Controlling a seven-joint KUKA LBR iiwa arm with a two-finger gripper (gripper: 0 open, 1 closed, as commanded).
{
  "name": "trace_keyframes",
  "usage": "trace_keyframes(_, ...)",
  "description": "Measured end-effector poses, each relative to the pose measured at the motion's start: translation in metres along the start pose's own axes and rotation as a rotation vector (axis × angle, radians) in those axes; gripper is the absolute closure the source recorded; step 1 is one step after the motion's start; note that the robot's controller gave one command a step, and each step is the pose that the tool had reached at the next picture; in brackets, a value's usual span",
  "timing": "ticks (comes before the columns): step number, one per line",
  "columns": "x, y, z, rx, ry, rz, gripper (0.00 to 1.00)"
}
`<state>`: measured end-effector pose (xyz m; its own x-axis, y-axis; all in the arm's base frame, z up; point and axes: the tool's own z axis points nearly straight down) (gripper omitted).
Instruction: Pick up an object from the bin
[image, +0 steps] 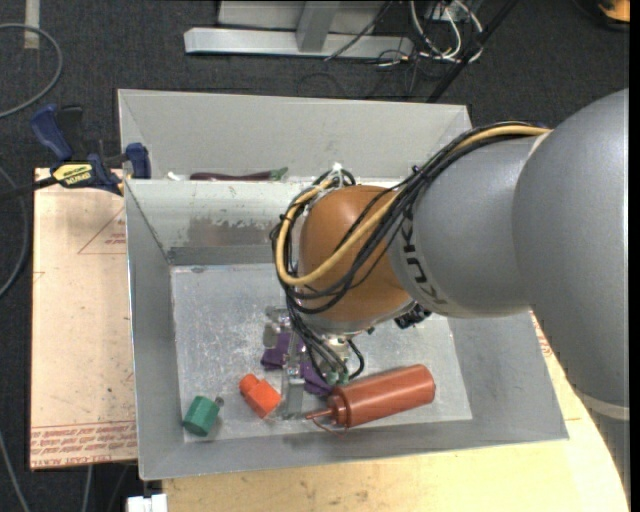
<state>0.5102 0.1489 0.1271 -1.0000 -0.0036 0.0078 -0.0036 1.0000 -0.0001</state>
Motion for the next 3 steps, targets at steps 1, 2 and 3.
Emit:
trace_keyframes(1, -0.002, -0.001, -0.005, -0.001, -0.008, 0.004, 0.0)
trace_keyframes(2, -0.016, -0.037, 0.05, -0.002, -0.005, 0.024, 0.0)
trace_keyframes(3, -0.013, -0.042, 0.035, -0.002, -0.002, 0.064, 0.0)
